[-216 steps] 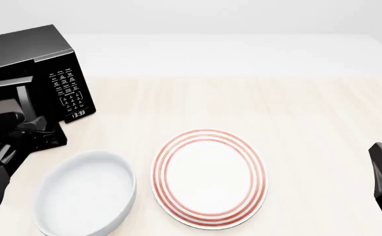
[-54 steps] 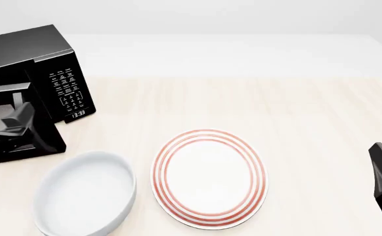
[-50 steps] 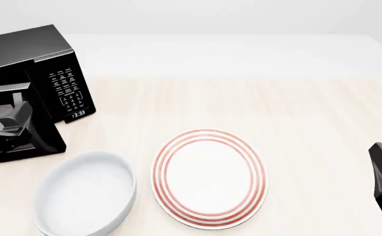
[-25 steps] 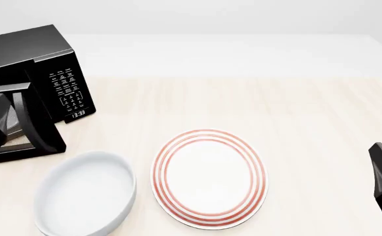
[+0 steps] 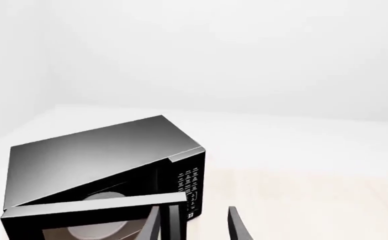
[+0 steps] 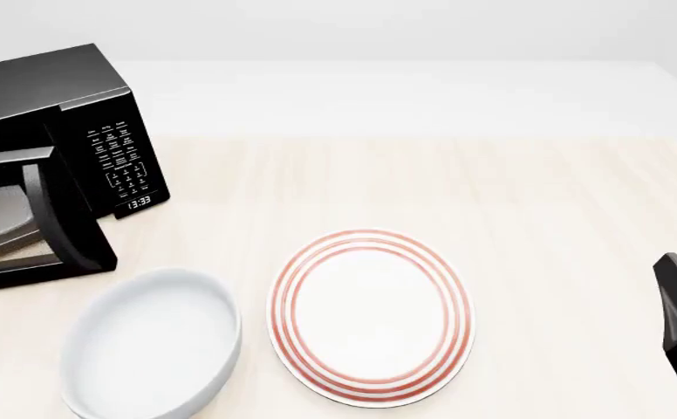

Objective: Open the microwave.

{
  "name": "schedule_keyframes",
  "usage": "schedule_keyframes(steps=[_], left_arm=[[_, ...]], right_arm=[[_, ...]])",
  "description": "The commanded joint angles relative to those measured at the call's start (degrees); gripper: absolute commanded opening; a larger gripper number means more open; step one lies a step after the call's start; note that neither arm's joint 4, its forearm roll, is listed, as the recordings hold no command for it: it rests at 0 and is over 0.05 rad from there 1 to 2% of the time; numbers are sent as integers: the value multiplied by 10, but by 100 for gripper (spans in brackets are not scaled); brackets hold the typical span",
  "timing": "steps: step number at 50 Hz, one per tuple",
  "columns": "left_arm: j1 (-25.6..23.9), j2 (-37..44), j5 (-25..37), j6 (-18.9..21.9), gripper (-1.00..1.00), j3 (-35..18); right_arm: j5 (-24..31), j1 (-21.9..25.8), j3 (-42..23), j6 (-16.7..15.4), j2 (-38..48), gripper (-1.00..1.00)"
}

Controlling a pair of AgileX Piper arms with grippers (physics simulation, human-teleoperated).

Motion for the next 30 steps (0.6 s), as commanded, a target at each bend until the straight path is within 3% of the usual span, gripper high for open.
schedule_keyframes(steps=[1,4,18,26,30], left_arm=[[-3,-2,44,18,100,-51],[-3,-1,21,21,100,-32],[1,26,52,46,100,-104],[-8,80,45,41,100,-133],[-10,112,45,70,100,-151]], right_arm=[[0,0,0,0,0,100],[0,0,0,0,0,100],[0,0,0,0,0,100],[0,0,0,0,0,100],[0,0,0,0,0,100]])
